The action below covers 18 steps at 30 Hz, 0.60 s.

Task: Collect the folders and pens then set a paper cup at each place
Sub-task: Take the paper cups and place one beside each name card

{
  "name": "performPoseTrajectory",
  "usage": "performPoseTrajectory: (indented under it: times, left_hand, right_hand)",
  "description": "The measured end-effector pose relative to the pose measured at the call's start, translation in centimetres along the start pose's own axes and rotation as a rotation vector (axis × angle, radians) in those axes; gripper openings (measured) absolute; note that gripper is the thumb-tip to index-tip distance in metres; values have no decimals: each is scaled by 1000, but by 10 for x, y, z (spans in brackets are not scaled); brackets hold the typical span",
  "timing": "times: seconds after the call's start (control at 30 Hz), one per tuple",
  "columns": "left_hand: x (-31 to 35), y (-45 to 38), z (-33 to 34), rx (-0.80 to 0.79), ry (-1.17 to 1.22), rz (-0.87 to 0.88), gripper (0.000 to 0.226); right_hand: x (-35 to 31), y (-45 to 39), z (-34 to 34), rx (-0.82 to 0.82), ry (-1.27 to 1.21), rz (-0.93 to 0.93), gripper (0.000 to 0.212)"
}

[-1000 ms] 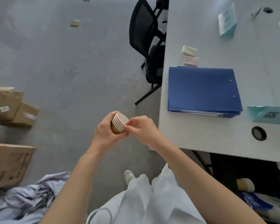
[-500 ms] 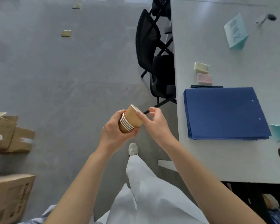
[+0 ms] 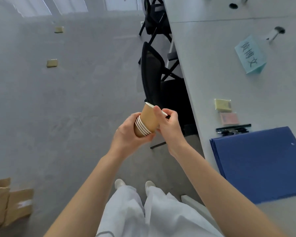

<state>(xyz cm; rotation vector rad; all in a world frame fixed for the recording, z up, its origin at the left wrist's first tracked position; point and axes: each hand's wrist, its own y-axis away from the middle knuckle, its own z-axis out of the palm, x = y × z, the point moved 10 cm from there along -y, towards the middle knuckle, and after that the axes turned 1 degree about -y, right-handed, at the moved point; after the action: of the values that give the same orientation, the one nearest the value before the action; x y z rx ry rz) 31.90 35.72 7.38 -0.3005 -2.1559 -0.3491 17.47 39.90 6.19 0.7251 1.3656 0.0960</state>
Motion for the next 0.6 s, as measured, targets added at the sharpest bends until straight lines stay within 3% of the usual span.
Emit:
performPoseTrajectory:
  times: [0.17,0.27,0.4,0.6]
  left_hand:
    - [-4,-74,-25,-104,-8,80,62]
    - [-9,-120,-45,-188,8,119,59]
    - [-9,-190,-70,-275,-50,116,62]
    - [17,-283,-71,-350,-42,74,64]
  right_hand:
    - [-33,-59,24,93,-158,53,80]
    - [-62,-89,46,95,-288,18,55]
    - [-99,-123,42,238,-514,-64,28]
    - [-108,-169,-2,492,-506,-98,65]
